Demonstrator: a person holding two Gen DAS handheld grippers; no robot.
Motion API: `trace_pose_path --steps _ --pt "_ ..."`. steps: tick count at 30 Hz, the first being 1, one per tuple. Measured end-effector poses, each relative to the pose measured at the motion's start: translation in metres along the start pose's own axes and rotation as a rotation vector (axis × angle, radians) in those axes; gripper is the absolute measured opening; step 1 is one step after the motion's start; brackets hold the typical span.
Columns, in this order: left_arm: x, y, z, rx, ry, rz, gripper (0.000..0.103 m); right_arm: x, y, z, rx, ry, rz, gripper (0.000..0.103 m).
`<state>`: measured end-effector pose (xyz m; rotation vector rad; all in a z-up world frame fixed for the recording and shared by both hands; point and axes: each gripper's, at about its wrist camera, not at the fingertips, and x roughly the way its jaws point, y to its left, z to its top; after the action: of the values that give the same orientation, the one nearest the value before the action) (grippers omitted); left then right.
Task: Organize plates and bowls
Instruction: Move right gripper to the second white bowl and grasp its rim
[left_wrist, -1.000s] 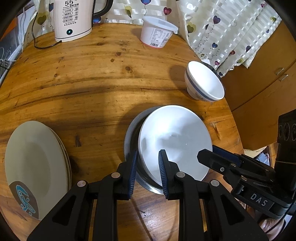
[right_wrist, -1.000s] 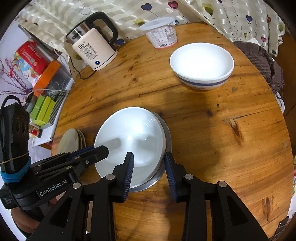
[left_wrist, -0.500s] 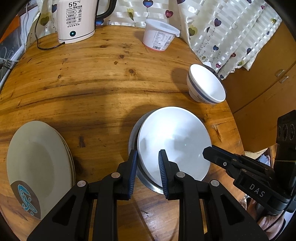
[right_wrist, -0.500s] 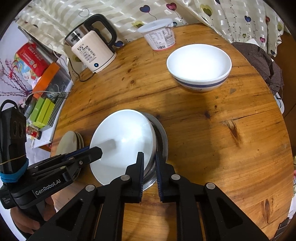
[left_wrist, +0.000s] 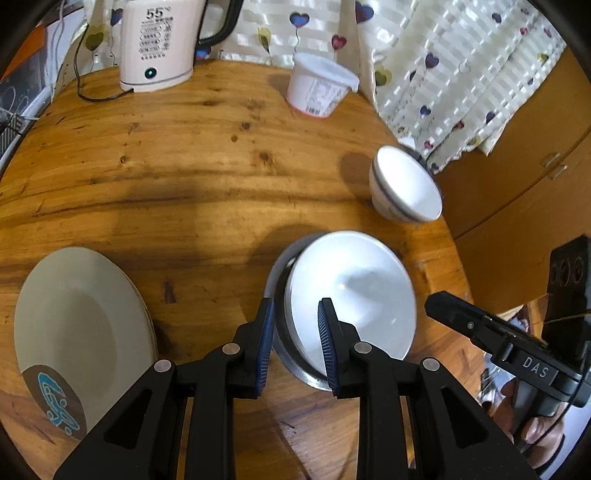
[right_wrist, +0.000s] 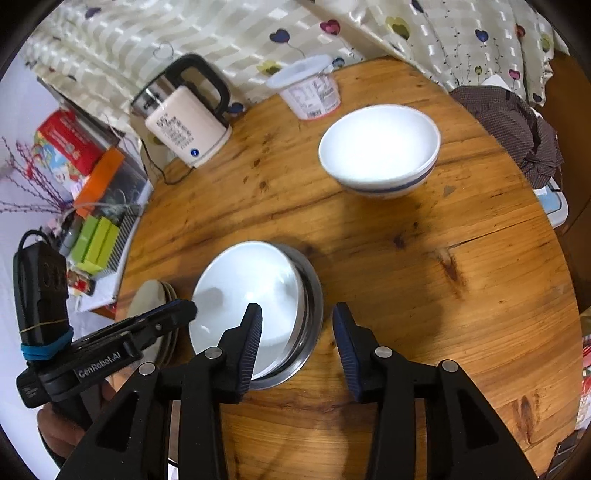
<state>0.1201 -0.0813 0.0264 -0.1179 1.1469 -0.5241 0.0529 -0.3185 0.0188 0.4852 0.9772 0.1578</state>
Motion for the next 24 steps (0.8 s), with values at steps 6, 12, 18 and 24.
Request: trace_pose_path --steps 6,12,18,24 --pt "-0.010 -0.002 0.007 -0.003 -0.040 -0.022 0.025 -0.014 -0.011 0.002 0.020 -0.041 0.021 0.039" --pt "-0.002 -0.009 0.015 -0.011 -0.028 -0.060 0.025 -0.021 -0.021 0.005 0.037 -0.060 0.013 0.039" --pt "0.003 -0.025 0.022 0.018 -0.036 -0.045 0.025 -0.022 -0.031 0.010 0.057 -0.065 0.009 0.039" --pt "0.004 -0.046 0.032 0.085 -0.064 -0.006 0.025 -0.025 -0.035 0.018 0.048 -0.079 -0.003 0.039"
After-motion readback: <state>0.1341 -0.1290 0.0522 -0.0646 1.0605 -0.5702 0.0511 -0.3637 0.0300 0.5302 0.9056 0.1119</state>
